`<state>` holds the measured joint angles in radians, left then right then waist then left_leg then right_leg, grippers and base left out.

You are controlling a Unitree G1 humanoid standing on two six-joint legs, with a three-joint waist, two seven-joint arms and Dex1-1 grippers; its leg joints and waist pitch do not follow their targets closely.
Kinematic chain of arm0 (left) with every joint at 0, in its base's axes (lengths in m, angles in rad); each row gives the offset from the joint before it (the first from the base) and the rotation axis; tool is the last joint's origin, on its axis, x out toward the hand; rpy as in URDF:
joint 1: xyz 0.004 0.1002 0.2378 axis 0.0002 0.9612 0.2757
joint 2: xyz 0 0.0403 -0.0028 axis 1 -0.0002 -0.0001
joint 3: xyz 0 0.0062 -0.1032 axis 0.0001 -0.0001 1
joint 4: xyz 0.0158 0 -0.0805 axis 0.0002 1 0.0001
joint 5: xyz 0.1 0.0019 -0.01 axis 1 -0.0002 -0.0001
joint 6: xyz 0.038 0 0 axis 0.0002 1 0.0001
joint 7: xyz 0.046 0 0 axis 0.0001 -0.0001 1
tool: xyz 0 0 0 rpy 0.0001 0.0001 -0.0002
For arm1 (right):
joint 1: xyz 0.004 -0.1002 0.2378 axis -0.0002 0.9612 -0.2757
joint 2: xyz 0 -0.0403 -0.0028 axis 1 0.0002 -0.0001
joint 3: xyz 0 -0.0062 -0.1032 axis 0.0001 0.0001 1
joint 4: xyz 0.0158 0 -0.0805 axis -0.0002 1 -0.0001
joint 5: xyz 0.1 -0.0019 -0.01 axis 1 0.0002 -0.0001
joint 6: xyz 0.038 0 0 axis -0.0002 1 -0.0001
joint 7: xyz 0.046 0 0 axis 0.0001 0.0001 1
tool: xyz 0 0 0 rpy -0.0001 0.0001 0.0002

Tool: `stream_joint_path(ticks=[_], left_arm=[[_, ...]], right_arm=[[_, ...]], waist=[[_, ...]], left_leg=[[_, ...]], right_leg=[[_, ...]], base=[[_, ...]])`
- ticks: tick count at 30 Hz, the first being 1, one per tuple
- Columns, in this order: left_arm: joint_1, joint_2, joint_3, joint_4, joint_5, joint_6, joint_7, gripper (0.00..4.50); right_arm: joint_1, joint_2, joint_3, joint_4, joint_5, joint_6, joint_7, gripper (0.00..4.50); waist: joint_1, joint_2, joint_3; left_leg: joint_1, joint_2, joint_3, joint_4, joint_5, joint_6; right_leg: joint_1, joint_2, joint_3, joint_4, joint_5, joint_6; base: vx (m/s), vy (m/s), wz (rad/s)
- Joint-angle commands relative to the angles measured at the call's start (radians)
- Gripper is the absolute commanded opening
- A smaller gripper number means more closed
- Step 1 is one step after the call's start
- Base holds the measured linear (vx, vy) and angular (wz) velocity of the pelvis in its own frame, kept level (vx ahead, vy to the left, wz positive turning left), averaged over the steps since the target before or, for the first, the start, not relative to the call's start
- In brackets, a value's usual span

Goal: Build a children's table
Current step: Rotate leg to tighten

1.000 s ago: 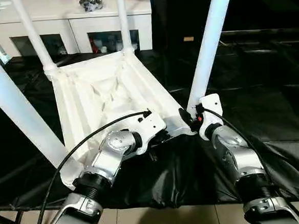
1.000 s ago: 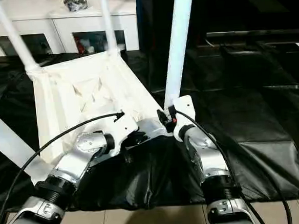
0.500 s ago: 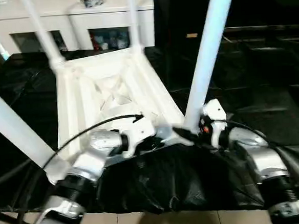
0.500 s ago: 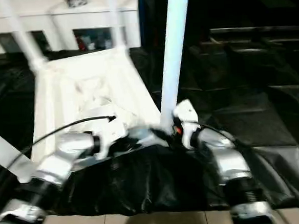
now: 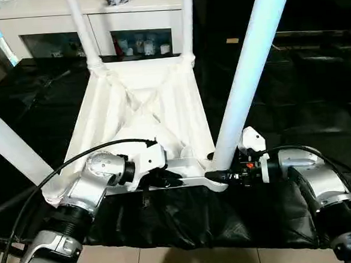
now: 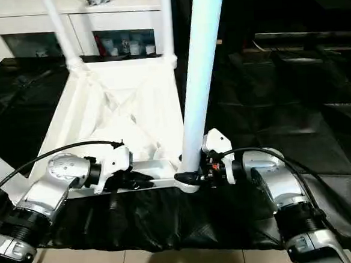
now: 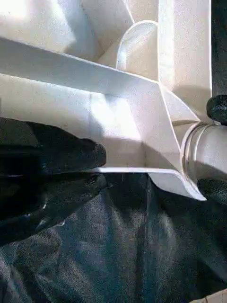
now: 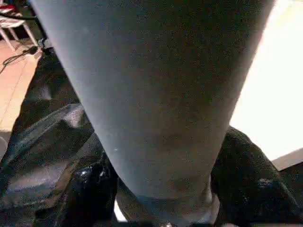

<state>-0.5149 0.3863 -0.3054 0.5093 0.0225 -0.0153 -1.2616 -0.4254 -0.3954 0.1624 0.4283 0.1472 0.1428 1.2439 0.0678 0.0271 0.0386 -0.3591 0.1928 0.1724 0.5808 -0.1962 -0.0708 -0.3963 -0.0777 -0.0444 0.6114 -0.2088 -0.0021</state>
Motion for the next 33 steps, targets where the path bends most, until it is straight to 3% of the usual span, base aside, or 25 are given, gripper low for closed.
stream_joint_path(ticks=[1, 8, 11, 14, 16, 18, 21, 22, 24, 25, 26, 30, 33], left_arm=[[-0.027, 0.009, 0.018, 0.010, -0.012, -0.005, 0.010, 0.00], [-0.019, 0.006, 0.026, 0.008, -0.017, 0.004, 0.029, 0.00], [-0.015, -0.040, 0.031, 0.009, 0.030, 0.041, 0.179, 0.00], [0.001, -0.104, 0.033, -0.024, 0.042, 0.099, 0.289, 0.00], [0.012, -0.143, 0.028, -0.045, 0.052, 0.124, 0.341, 0.00], [0.019, -0.173, 0.019, -0.058, 0.059, 0.141, 0.368, 0.00], [0.019, -0.228, 0.008, -0.062, 0.073, 0.171, 0.429, 0.00], [0.008, -0.261, 0.002, -0.057, 0.079, 0.182, 0.459, 0.00], [0.000, -0.274, -0.003, -0.052, 0.081, 0.181, 0.466, 0.00], [-0.004, -0.278, -0.011, -0.054, 0.085, 0.180, 0.463, 0.00], [-0.004, -0.278, -0.012, -0.055, 0.086, 0.180, 0.462, 0.00], [0.006, -0.248, -0.014, -0.070, 0.089, 0.162, 0.427, 0.00], [0.027, -0.188, -0.012, -0.105, 0.066, 0.129, 0.333, 0.00]], right_arm=[[0.018, 0.015, 0.062, 0.015, 0.005, 0.016, 0.061, 2.35], [0.038, 0.034, 0.056, -0.001, 0.011, 0.025, 0.023, 2.14], [0.064, 0.110, 0.010, 0.001, -0.016, 0.040, -0.183, 2.11], [0.082, 0.188, -0.012, 0.000, -0.052, 0.074, -0.376, 2.03], [0.088, 0.238, -0.023, 0.005, -0.068, 0.099, -0.476, 1.99], [0.084, 0.282, -0.033, 0.024, -0.089, 0.103, -0.567, 1.98], [0.075, 0.361, -0.042, 0.045, -0.098, 0.108, -0.676, 1.97], [0.064, 0.406, -0.034, 0.052, -0.113, 0.098, -0.734, 1.97], [0.057, 0.423, -0.029, 0.052, -0.116, 0.087, -0.749, 1.97], [0.055, 0.426, -0.028, 0.040, -0.110, 0.073, -0.740, 1.97], [0.056, 0.426, -0.028, 0.037, -0.109, 0.070, -0.737, 2.52], [0.059, 0.398, -0.067, 0.015, -0.078, 0.096, -0.698, 2.87], [0.062, 0.310, -0.078, -0.003, -0.067, 0.073, -0.609, 3.16]], waist=[[0.003, -0.009, -0.056], [0.002, -0.006, -0.056], [-0.002, -0.003, -0.051], [-0.014, -0.005, -0.040], [-0.022, -0.002, -0.034], [-0.037, -0.005, -0.037], [-0.041, -0.004, -0.038], [-0.042, 0.006, -0.037], [-0.044, 0.001, -0.039], [-0.043, 0.004, -0.039], [-0.043, 0.004, -0.040], [-0.043, 0.009, -0.042], [-0.040, 0.007, -0.047]], left_leg=[[0.002, 0.035, -0.001, -0.057, -0.124, 0.082], [0.002, 0.035, -0.001, -0.057, -0.123, 0.080], [0.003, 0.035, -0.002, -0.062, -0.146, 0.060], [0.006, 0.031, -0.007, -0.076, -0.248, 0.011], [0.016, 0.032, -0.010, -0.081, -0.322, -0.011], [0.010, 0.029, -0.017, -0.085, -0.333, -0.025], [0.013, 0.029, -0.014, -0.083, -0.336, -0.016], [0.012, 0.028, -0.014, -0.084, -0.337, -0.017], [0.011, 0.026, -0.015, -0.084, -0.336, -0.018], [0.011, 0.026, -0.015, -0.085, -0.336, -0.016], [0.012, 0.027, -0.014, -0.084, -0.337, -0.010], [0.008, 0.028, -0.013, -0.084, -0.320, 0.002], [0.004, 0.028, -0.012, -0.080, -0.278, 0.017]], right_leg=[[0.054, -0.056, 0.034, -0.059, -0.018, -0.284], [0.055, -0.055, 0.034, -0.059, -0.010, -0.280], [0.051, -0.057, 0.037, -0.063, -0.042, -0.272], [0.050, -0.057, 0.035, -0.084, -0.258, -0.223], [0.041, -0.060, 0.037, -0.098, -0.390, -0.187], [0.042, -0.060, 0.038, -0.101, -0.426, -0.157], [0.035, -0.057, 0.041, -0.104, -0.400, -0.155], [0.034, -0.056, 0.042, -0.105, -0.386, -0.156], [0.036, -0.055, 0.041, -0.104, -0.379, -0.154], [0.036, -0.055, 0.041, -0.104, -0.373, -0.153], [0.036, -0.055, 0.042, -0.104, -0.359, -0.155], [0.041, -0.054, 0.042, -0.099, -0.293, -0.174], [0.047, -0.055, 0.041, -0.094, -0.231, -0.190]], base=[[0.000, 0.000, 0.00], [0.000, 0.000, 0.00], [0.000, 0.000, 0.00], [0.000, 0.000, 0.00], [0.000, 0.000, 0.00], [0.000, 0.000, 0.00], [0.000, 0.000, 0.00], [0.000, 0.000, 0.00], [0.000, 0.000, 0.00], [0.000, 0.000, 0.00], [0.000, 0.000, 0.00], [0.000, 0.000, 0.00], [0.000, 0.000, 0.00]])
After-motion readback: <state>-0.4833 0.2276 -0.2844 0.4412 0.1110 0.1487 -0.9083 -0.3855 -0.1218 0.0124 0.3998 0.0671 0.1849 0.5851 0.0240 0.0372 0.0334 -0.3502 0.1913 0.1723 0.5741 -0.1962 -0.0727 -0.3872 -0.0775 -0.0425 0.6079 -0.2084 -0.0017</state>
